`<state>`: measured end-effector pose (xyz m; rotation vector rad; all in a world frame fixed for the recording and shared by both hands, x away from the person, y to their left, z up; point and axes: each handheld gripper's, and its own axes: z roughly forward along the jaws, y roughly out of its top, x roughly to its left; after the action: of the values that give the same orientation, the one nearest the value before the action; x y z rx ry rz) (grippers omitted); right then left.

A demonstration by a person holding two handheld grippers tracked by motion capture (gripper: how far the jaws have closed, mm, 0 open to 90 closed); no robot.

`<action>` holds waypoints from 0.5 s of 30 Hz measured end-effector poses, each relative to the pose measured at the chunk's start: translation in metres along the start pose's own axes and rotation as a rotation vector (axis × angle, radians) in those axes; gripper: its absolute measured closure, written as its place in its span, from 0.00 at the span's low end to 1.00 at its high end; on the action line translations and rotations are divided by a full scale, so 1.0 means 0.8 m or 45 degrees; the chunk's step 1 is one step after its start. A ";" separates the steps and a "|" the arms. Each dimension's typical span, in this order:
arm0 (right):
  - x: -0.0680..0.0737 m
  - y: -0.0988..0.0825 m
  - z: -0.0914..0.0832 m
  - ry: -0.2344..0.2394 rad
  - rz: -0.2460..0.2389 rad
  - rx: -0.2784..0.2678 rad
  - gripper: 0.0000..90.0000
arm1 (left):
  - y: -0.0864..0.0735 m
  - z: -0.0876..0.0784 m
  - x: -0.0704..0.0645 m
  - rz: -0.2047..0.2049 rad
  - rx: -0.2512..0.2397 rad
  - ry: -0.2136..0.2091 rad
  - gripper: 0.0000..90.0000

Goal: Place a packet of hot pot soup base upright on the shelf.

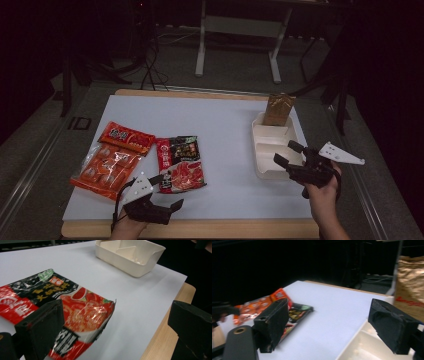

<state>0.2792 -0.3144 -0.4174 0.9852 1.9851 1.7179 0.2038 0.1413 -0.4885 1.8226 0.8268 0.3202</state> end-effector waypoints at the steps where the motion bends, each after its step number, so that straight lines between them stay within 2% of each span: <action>1: 0.003 -0.001 -0.001 0.002 -0.006 -0.002 0.17 | 0.002 0.004 0.000 -0.001 -0.008 -0.021 0.01; 2: 0.008 -0.002 -0.003 0.011 -0.019 -0.003 0.17 | 0.004 0.007 0.001 0.000 -0.005 -0.040 0.01; 4: 0.013 -0.004 -0.006 0.002 -0.040 -0.008 0.17 | 0.007 0.012 -0.001 0.014 -0.003 -0.036 0.02; 5: 0.015 -0.004 -0.008 0.005 -0.045 -0.011 0.17 | 0.009 0.013 -0.001 0.022 -0.005 -0.050 0.06; 7: 0.017 -0.007 -0.011 0.023 -0.031 -0.012 0.17 | 0.012 0.018 -0.003 0.033 0.005 -0.052 0.07; 9: 0.020 -0.010 -0.015 0.019 -0.035 -0.017 0.18 | 0.014 0.024 -0.005 0.054 0.016 -0.067 0.16; 11: 0.022 -0.013 -0.017 0.033 -0.024 -0.009 0.18 | 0.016 0.030 -0.008 0.067 0.039 -0.090 0.18; 13: 0.024 -0.015 -0.018 0.033 -0.032 -0.007 0.19 | 0.017 0.037 -0.011 0.095 0.063 -0.098 0.26; 15: 0.025 -0.017 -0.017 0.036 -0.026 0.007 0.19 | 0.019 0.045 -0.015 0.100 0.078 -0.121 0.32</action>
<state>0.2524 -0.3112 -0.4237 0.9448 2.0112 1.7255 0.2220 0.1047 -0.4872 1.9159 0.7072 0.2581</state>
